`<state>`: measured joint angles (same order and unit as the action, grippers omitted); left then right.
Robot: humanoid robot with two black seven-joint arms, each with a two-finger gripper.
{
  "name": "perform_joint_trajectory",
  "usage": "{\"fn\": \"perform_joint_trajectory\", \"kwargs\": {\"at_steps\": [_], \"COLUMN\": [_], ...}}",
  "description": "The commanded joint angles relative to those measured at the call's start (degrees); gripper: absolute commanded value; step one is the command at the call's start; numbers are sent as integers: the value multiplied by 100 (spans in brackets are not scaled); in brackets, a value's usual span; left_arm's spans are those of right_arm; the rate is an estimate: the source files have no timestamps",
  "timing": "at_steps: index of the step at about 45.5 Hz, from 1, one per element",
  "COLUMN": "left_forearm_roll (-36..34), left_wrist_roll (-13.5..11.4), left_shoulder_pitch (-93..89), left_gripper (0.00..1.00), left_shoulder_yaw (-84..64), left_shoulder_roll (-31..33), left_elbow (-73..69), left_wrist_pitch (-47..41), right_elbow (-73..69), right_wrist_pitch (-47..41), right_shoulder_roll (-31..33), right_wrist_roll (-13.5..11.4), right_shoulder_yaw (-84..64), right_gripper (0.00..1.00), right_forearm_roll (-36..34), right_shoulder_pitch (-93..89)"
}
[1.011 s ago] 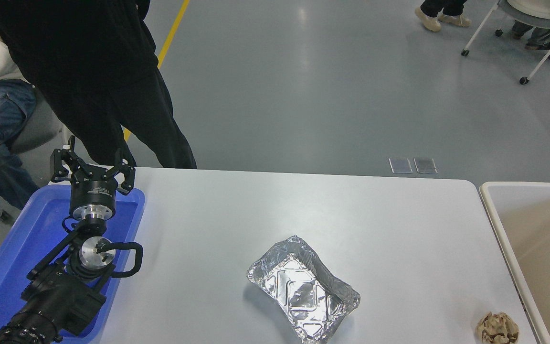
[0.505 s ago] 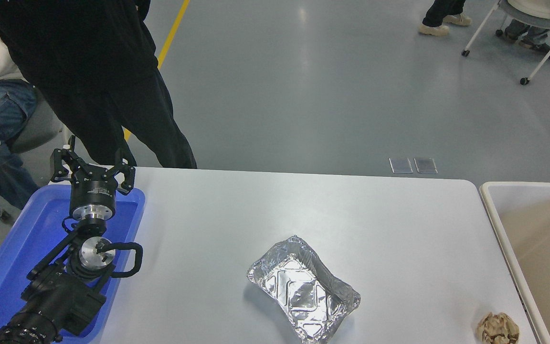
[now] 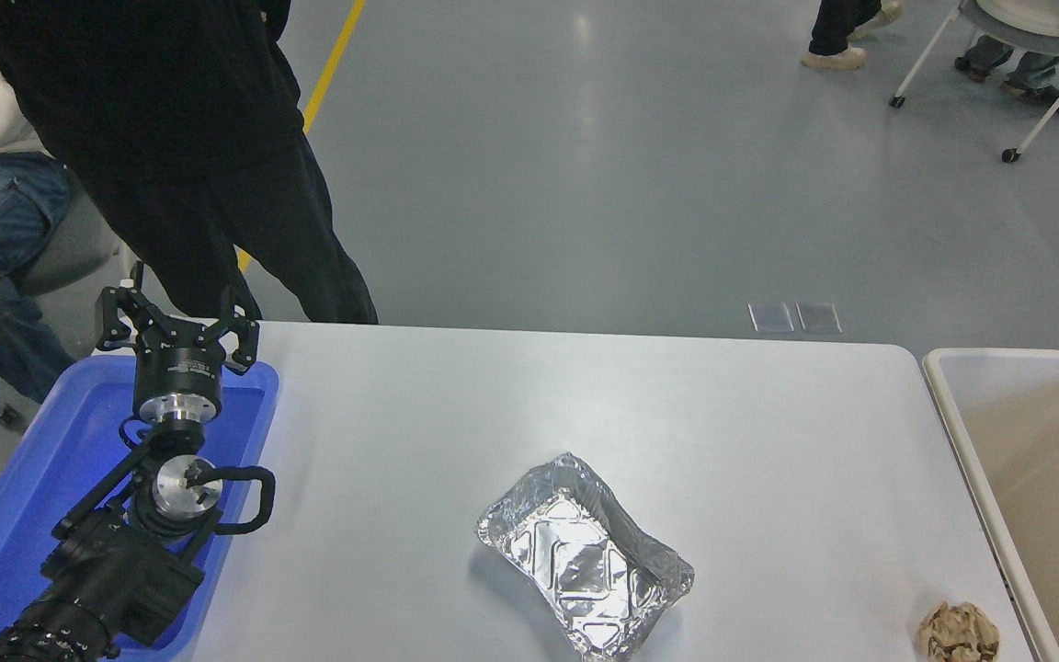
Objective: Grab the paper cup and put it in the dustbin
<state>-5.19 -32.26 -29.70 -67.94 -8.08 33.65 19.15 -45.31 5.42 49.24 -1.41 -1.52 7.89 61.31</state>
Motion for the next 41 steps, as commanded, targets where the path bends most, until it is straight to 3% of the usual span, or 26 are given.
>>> {"fn": "perform_joint_trajectory", "kwargs": {"at_steps": [1,9,24,31,41], "left_forearm_roll": [0,0,0,0,0], "left_wrist_roll": [0,0,0,0,0], "left_shoulder_pitch": [0,0,0,0,0], "left_gripper": [99,99,99,99,99], "left_shoulder_yaw": [0,0,0,0,0], "left_shoulder_roll": [0,0,0,0,0], "left_elbow": [1,-8,1,1,1], "left_wrist_pitch": [1,1,1,1,1], "right_elbow": [-1471,-1787,-3009,-3440,-3871], "right_wrist_pitch": [73,82,-23,-120,-1157], "right_shoulder_roll": [561,131,-660,-1258,-1987], "right_wrist_roll": [18,62,53,53,53], "right_shoulder_yaw": [-1858,-4004,-5762,-6238,-6221], "right_gripper": [100,100,100,100,100], "right_forearm_roll": [468,275,231,222,222], "right_shoulder_pitch": [1671,3351,5487,6068,6692]}}
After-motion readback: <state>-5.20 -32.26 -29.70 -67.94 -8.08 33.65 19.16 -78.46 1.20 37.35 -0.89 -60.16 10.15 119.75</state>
